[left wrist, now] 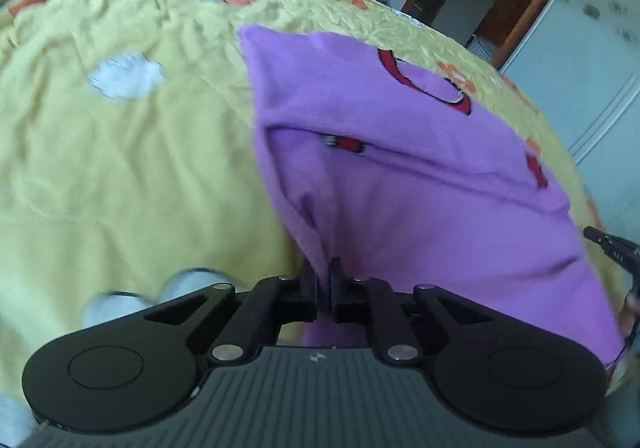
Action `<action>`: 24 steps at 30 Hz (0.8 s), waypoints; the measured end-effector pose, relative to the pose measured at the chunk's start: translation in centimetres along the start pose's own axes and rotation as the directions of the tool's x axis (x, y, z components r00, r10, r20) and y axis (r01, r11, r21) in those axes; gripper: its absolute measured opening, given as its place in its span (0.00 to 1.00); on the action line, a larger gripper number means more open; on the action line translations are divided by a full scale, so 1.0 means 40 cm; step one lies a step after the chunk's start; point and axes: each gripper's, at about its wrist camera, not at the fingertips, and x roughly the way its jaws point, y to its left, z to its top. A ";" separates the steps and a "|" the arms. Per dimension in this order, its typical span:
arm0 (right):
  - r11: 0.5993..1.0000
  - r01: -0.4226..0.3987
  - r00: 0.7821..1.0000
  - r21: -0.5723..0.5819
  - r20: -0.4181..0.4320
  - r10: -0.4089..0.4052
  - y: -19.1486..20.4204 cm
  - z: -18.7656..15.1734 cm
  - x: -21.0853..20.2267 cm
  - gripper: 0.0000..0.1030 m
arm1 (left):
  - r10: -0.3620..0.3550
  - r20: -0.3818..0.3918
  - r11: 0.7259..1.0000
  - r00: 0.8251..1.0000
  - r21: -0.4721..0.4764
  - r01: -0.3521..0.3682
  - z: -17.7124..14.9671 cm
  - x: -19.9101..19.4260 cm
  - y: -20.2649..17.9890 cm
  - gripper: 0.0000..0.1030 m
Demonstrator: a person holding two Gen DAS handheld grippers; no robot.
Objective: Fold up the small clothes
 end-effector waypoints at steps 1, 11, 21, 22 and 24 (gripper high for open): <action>0.997 -0.056 0.998 0.048 -0.027 0.057 -0.028 -0.010 -0.007 0.08 | 0.060 0.011 0.998 0.998 0.015 -0.060 -0.003 -0.016 0.003 0.16; 0.957 -0.255 0.947 -0.134 0.163 0.275 0.067 -0.254 -0.370 0.45 | -0.171 0.265 0.984 0.949 0.101 0.149 -0.264 -0.235 -0.142 0.89; 0.925 -0.299 0.929 -0.235 0.150 0.338 0.169 -0.343 -0.422 0.45 | -0.098 0.276 0.844 0.956 0.531 -0.067 -0.463 -0.121 -0.484 1.00; 0.922 -0.305 0.929 -0.239 0.140 0.344 0.172 -0.343 -0.417 0.45 | -0.083 0.279 0.836 0.957 0.542 -0.085 -0.463 -0.098 -0.496 1.00; 0.922 -0.303 0.930 -0.243 0.136 0.342 0.176 -0.347 -0.418 0.45 | -0.008 0.300 0.826 0.954 0.539 -0.163 -0.459 -0.049 -0.501 0.89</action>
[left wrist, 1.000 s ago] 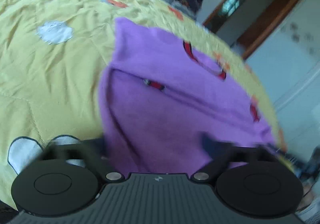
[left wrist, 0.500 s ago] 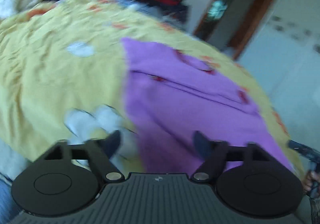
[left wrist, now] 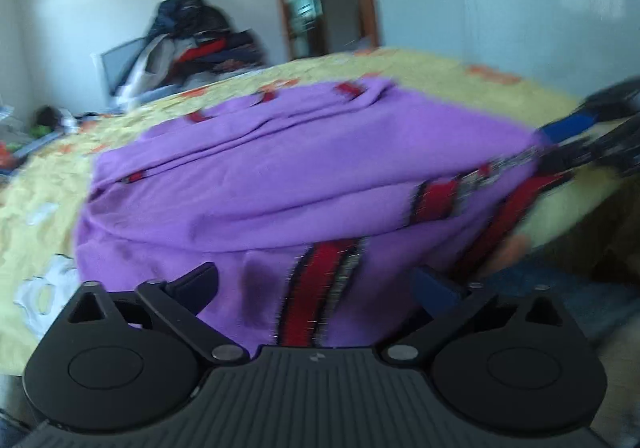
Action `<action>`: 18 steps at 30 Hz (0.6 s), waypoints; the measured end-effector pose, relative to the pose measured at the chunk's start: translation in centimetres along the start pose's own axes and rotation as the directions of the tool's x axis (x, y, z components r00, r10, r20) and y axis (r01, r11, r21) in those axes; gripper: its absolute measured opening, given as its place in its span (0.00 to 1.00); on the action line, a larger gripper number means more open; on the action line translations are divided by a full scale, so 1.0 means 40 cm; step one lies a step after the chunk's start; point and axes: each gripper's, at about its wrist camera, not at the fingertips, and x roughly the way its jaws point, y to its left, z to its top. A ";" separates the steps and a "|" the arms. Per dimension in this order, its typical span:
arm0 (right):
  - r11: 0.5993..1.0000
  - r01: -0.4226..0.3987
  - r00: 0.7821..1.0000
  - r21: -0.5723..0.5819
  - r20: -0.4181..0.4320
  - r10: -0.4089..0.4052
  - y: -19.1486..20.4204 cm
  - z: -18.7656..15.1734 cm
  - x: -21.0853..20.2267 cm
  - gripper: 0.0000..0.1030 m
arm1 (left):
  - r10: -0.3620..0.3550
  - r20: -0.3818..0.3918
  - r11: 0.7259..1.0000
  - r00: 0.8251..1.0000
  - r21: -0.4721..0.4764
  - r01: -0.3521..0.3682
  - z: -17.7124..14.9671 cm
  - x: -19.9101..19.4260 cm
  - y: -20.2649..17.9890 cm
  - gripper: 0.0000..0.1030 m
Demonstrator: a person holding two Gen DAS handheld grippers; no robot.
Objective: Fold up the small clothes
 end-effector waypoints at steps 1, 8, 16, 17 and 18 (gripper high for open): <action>1.000 0.000 1.000 -0.005 -0.001 0.000 0.002 -0.003 -0.004 0.45 | -0.007 0.006 1.000 1.000 -0.024 0.007 -0.001 0.013 0.010 0.87; 1.000 0.016 1.000 -0.006 0.013 -0.015 0.000 -0.006 -0.035 0.45 | -0.050 -0.030 0.969 0.998 -0.244 0.041 -0.017 0.022 0.113 0.34; 0.997 0.060 0.998 -0.049 0.014 -0.059 0.030 -0.012 -0.036 0.45 | -0.030 -0.038 0.964 0.999 -0.267 0.019 -0.040 0.011 0.145 0.20; 0.996 0.069 0.998 -0.064 -0.002 -0.069 0.035 -0.015 -0.027 0.45 | -0.027 -0.029 0.962 0.999 -0.273 0.018 -0.042 0.010 0.139 0.31; 0.994 0.081 0.997 -0.074 -0.012 -0.083 0.037 -0.018 -0.018 0.45 | -0.030 -0.039 0.962 0.999 -0.272 0.018 -0.042 0.017 0.133 0.41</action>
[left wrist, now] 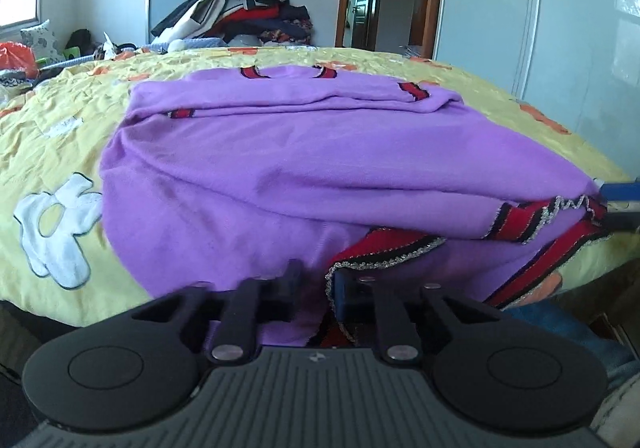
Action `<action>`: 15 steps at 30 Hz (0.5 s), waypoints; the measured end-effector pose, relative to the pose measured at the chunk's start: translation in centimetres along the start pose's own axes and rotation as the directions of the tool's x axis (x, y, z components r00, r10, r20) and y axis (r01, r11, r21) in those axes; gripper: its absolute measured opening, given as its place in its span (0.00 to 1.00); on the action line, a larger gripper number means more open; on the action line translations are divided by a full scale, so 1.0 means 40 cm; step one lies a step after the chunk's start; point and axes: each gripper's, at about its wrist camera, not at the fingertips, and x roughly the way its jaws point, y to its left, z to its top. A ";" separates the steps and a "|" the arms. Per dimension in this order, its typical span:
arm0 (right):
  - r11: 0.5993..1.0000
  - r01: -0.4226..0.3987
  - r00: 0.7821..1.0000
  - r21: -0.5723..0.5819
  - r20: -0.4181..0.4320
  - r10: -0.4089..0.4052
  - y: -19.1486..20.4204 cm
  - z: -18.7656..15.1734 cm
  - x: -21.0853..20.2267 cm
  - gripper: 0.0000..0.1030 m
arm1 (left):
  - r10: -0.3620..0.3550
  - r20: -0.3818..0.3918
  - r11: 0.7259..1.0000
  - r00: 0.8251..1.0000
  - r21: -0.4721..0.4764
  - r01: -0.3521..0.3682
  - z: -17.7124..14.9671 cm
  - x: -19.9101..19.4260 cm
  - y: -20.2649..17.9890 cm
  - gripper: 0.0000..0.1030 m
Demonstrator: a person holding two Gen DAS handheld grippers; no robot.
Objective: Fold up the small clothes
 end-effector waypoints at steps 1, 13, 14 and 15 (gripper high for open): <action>1.000 0.022 1.000 -0.005 -0.006 -0.023 0.002 -0.005 0.008 0.40 | -0.001 0.000 1.000 1.000 0.008 0.001 -0.003 0.004 -0.007 0.45; 0.984 0.115 0.988 0.138 0.089 -0.128 -0.073 0.031 -0.094 0.02 | -0.033 0.019 0.999 0.999 0.009 0.033 0.051 -0.107 0.033 0.02; 0.982 0.109 0.985 0.155 0.114 -0.127 -0.077 0.043 -0.123 0.02 | -0.038 0.036 0.999 0.999 0.011 0.038 0.064 -0.141 0.039 0.02; 0.981 0.103 0.983 0.165 0.131 -0.125 -0.079 0.053 -0.149 0.02 | -0.040 0.044 0.999 0.998 0.014 0.040 0.076 -0.172 0.045 0.02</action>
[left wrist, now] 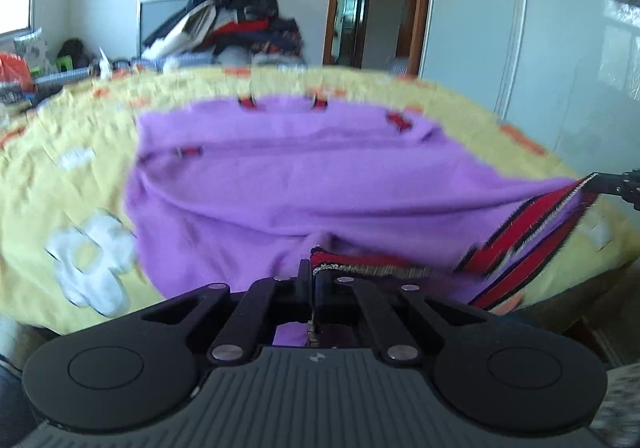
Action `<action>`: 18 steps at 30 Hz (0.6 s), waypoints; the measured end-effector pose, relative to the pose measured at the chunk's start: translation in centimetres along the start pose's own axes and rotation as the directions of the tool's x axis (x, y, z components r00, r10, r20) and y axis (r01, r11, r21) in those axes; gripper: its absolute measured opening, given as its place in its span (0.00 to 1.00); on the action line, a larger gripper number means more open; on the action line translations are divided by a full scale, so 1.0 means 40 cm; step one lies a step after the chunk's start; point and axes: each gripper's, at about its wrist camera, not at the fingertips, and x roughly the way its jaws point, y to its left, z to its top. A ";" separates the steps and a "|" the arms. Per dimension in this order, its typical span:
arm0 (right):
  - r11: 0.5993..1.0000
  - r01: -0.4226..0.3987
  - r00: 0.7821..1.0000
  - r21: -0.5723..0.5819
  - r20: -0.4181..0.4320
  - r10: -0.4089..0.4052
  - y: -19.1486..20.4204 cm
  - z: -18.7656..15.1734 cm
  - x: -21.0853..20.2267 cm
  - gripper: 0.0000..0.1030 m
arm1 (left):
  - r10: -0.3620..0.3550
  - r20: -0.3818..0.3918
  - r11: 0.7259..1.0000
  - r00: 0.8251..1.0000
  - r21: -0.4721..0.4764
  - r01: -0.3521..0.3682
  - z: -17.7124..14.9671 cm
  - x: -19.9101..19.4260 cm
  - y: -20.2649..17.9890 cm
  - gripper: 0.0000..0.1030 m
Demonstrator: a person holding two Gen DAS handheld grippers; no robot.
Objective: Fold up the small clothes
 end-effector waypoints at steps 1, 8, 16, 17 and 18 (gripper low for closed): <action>1.000 -0.018 1.000 0.026 0.025 0.017 -0.006 0.014 -0.026 0.01 | -0.001 0.012 1.000 1.000 0.001 0.001 0.013 -0.033 0.006 0.02; 0.999 -0.033 0.998 0.005 0.052 0.033 -0.003 0.063 -0.110 0.00 | -0.033 -0.019 0.999 0.999 -0.020 0.033 0.066 -0.175 0.065 0.02; 0.980 -0.105 0.979 0.172 -0.154 0.132 -0.045 -0.059 0.078 0.92 | 0.094 -0.330 0.994 0.939 0.080 -0.071 -0.123 -0.140 0.160 0.02; 0.967 -0.115 0.979 0.229 -0.136 0.149 -0.060 -0.068 0.095 0.92 | 0.092 -0.335 0.995 0.938 0.068 -0.073 -0.129 -0.143 0.179 0.03; 0.947 -0.144 0.975 0.288 -0.120 0.185 -0.076 -0.073 0.117 0.91 | 0.106 -0.313 0.994 0.944 0.048 -0.095 -0.125 -0.150 0.201 0.03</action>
